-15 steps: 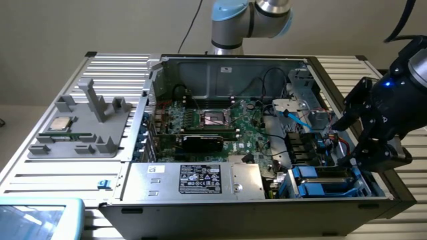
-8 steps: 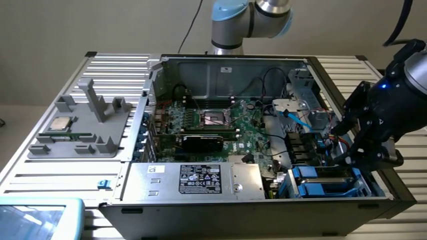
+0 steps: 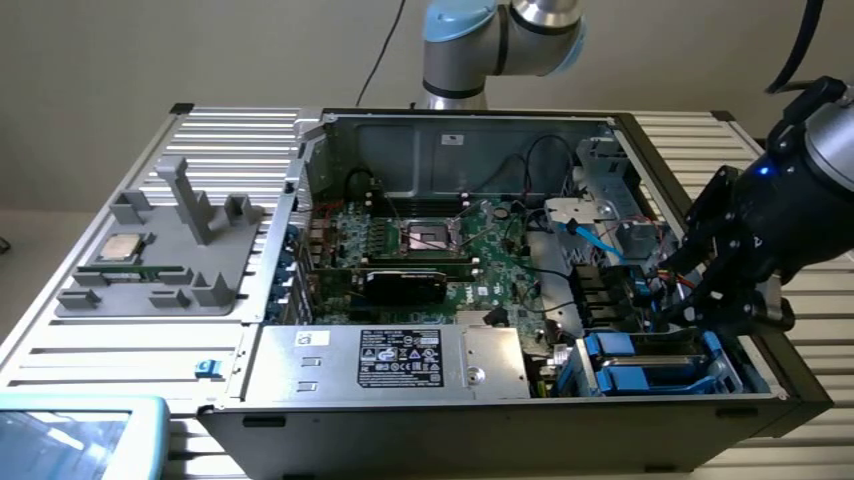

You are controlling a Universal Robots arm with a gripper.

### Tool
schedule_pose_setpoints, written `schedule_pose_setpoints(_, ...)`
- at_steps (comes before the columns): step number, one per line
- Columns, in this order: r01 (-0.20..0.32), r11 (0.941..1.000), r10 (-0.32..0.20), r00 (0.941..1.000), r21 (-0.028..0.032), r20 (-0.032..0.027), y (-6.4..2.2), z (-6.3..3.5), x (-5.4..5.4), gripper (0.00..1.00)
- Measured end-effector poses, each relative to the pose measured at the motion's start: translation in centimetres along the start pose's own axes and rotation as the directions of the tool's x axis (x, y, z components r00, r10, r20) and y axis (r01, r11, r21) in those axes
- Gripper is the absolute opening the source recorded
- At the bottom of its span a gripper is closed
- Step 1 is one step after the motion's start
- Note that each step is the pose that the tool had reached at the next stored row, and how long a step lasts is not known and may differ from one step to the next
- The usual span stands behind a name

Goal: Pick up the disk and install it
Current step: 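Insert the first disk wire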

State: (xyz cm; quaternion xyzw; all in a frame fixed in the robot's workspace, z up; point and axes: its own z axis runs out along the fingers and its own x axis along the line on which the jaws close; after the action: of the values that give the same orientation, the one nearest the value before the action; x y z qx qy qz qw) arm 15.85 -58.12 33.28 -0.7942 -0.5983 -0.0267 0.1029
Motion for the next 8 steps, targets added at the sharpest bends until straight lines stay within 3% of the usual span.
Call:
schedule_pose_setpoints(1, -0.003, 1.0, 0.003, 1.0, 0.0005, 0.0, 0.0, 0.0, 0.01, 0.56)
schedule_pose_setpoints(6, -0.011, 0.9999, 0.011, 0.9999, 0.0029, -0.0001, -0.02, 0.01, 0.05, 0.56)
schedule_pose_setpoints(8, -0.012, 0.9999, 0.012, 0.9999, 0.0035, 0.0002, -0.02, 0.01, 0.06, 0.47)
